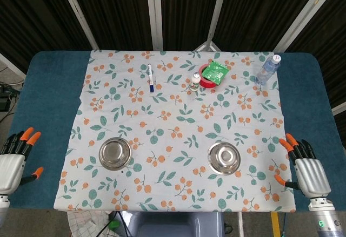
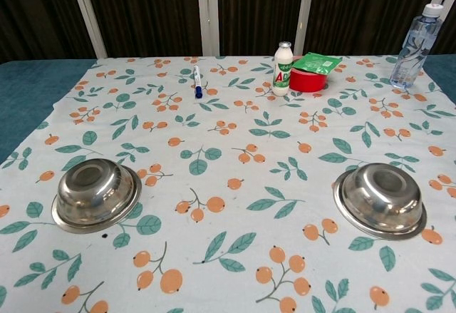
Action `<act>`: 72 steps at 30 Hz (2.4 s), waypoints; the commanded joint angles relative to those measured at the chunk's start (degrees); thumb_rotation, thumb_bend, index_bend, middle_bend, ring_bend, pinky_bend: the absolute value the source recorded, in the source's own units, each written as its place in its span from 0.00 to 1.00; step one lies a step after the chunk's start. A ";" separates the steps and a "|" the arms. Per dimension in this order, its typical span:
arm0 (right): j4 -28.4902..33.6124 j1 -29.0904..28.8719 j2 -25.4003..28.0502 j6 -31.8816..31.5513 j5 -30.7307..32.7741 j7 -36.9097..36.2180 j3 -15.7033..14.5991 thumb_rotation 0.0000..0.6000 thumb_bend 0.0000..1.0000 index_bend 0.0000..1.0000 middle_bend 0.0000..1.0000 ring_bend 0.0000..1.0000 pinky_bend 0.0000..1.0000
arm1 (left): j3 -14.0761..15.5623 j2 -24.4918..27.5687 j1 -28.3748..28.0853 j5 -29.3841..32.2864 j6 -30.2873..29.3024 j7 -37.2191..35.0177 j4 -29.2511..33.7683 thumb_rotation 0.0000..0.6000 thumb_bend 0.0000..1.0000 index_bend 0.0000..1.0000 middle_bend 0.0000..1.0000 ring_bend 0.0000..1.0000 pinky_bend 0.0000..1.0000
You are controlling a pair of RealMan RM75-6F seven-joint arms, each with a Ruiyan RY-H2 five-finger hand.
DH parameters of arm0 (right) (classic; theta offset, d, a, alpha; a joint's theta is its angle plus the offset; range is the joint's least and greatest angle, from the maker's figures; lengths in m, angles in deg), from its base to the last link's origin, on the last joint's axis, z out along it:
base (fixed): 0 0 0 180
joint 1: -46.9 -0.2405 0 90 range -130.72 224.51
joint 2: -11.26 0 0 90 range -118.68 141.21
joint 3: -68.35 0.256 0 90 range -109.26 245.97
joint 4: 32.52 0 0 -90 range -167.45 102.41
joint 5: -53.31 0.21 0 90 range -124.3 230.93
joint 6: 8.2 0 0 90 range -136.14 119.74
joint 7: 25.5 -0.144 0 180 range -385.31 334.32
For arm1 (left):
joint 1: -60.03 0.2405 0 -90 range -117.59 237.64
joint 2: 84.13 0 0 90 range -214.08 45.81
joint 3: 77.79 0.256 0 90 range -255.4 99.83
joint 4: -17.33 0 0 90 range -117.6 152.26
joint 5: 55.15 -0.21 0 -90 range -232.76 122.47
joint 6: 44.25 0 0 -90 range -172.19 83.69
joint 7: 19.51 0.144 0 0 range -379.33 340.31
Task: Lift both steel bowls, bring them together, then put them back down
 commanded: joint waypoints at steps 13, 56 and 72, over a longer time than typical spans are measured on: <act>10.32 -7.07 0.53 12.75 5.00 16.12 -0.04 1.00 0.18 0.16 0.08 0.12 0.00 | -1.36 -0.42 -1.76 3.70 2.84 -0.95 0.64 1.00 0.27 0.11 0.00 0.00 0.06; 9.59 -23.63 -15.29 21.11 35.69 38.71 5.01 1.00 0.18 0.20 0.09 0.19 0.00 | -1.47 -0.92 -0.68 2.54 -0.92 -1.59 -0.78 1.00 0.25 0.11 0.00 0.00 0.06; 5.74 -25.31 -17.06 21.56 36.66 36.89 3.61 1.00 0.18 0.24 0.15 0.28 0.01 | -1.62 -1.29 -0.85 3.14 -0.69 -0.88 -0.62 1.00 0.25 0.11 0.00 0.00 0.06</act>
